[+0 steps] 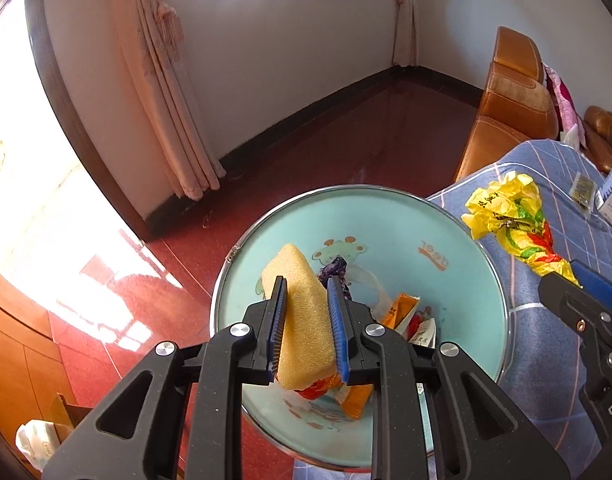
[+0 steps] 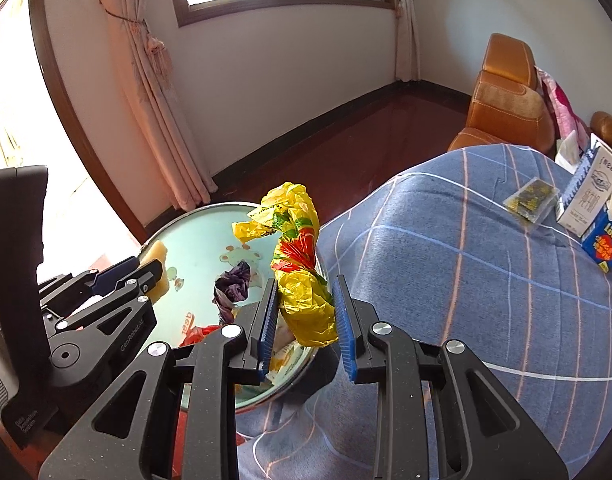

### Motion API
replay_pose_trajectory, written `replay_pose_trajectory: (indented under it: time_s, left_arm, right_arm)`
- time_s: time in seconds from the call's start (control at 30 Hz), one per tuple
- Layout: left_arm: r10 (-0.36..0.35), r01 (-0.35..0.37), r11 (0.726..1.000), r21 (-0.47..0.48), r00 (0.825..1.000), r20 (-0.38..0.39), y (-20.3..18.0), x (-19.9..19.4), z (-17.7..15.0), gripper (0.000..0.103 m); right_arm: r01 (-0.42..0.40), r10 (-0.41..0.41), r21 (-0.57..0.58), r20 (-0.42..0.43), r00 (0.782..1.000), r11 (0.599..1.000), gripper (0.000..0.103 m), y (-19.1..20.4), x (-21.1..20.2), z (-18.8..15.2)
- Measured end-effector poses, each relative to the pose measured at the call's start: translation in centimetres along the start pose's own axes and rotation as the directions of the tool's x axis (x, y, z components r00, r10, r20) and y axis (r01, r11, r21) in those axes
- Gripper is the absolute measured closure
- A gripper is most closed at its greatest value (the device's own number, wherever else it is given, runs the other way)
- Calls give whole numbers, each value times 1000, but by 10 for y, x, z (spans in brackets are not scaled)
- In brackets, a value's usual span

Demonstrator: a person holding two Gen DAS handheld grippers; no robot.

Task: Collect trash
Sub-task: 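Open the right gripper to drop the yellow-red wrapper into the basin, then open the left gripper to drop the yellow sponge into the basin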

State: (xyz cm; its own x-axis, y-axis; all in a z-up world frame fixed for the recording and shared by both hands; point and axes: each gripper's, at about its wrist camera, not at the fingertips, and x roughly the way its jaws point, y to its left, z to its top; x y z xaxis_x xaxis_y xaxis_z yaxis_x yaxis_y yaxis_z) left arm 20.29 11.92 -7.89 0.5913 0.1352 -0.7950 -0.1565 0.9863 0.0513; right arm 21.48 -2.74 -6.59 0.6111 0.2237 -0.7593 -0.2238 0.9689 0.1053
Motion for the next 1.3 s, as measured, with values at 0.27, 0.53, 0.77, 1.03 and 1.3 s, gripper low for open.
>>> replay_pose_trajectory:
  time_s: [0.27,0.53,0.77,1.03,1.3]
  left_arm:
    - [17,-16,1000,9,999,-34,3,20,4,82]
    - [34,-33,999,11,997,-65,6,32,1,82]
    - [36,-35,999,8,997,-72,4,31,0,80]
    - [72,-72,997,1,995,-70,-4,28,-4,41]
    - [122,-121,992,30,992,-20,-12,-8,-19,14]
  right_arm:
    - [-10,10,5,-45,999,1000,75,4,28,4]
    - [-60,61,5,-120,991,998,69,5,55,4]
    - [-58,61,40,-53,997,998,66,-8,33,5]
    - [34,-39,75,73,997,997,45,-20,-10,-5]
    - [53,-73,143,137,988,988,19,-36,-48,-20]
